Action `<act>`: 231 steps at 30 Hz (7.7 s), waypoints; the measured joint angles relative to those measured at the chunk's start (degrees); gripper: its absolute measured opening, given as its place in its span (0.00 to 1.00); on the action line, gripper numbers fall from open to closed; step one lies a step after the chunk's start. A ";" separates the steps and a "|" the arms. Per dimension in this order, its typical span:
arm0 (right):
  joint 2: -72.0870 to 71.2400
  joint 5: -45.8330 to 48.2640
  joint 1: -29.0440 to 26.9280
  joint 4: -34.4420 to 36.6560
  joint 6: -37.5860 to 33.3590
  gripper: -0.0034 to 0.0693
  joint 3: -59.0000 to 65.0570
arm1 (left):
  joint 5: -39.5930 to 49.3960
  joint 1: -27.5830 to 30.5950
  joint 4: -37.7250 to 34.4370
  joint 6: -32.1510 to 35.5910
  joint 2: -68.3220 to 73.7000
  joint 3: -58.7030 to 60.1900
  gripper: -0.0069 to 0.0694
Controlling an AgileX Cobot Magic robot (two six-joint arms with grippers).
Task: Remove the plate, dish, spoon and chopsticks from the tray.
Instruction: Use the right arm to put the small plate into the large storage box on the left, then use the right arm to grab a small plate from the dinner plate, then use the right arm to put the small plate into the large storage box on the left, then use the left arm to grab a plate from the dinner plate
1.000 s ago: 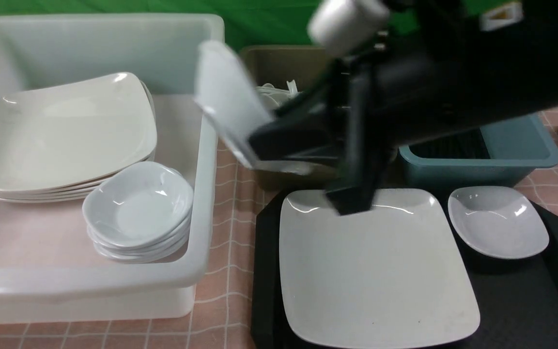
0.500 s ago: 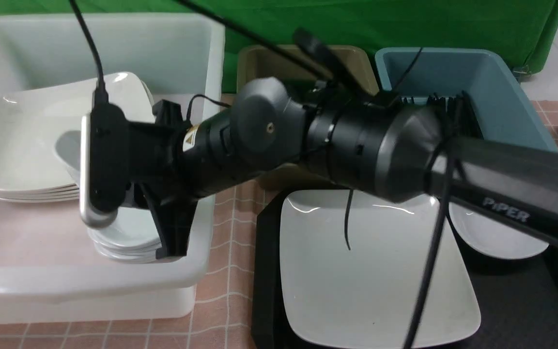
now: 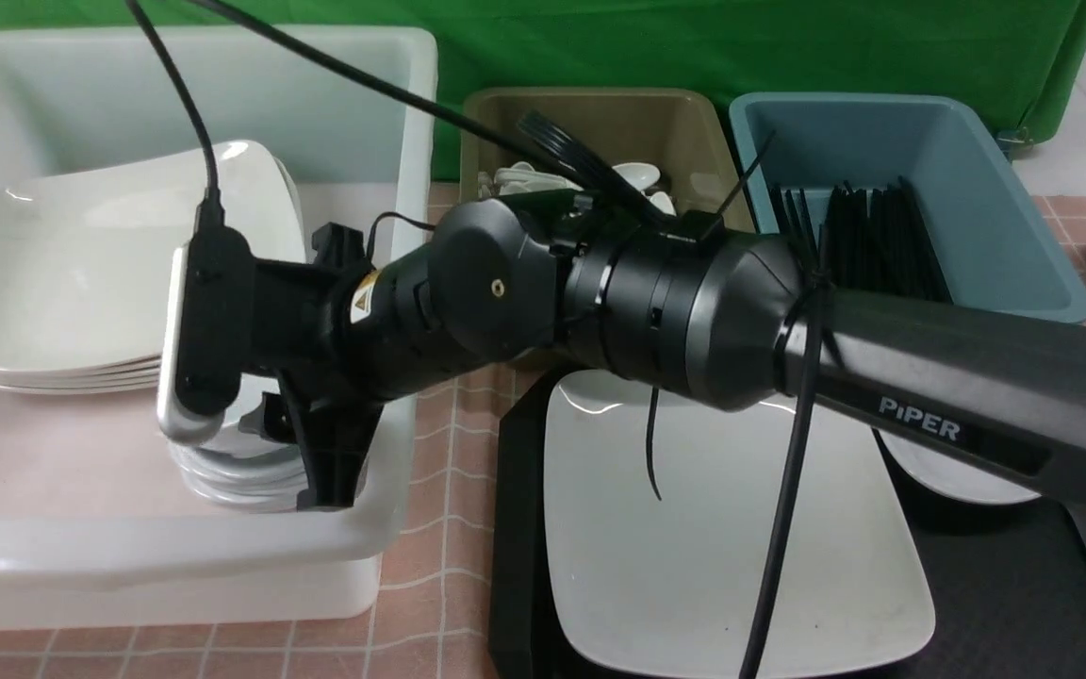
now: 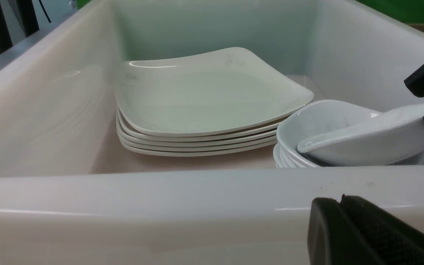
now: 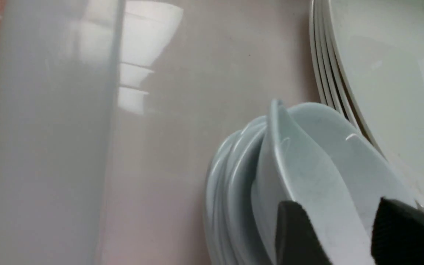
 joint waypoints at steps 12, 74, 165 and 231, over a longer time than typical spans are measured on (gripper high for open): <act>-16.76 18.72 0.00 -2.04 17.57 0.54 -0.02 | 0.00 0.00 0.00 0.00 0.00 0.00 0.11; -24.21 5.39 -40.15 -34.59 28.43 0.18 46.44 | 0.00 0.00 0.00 0.00 0.00 0.00 0.12; -79.27 40.39 -20.86 -27.43 74.57 0.09 62.54 | 0.00 0.00 0.00 0.00 0.00 0.00 0.12; -85.64 22.12 -20.86 -27.21 67.86 0.10 74.36 | 30.11 -51.44 -21.05 -30.05 96.67 -59.85 0.62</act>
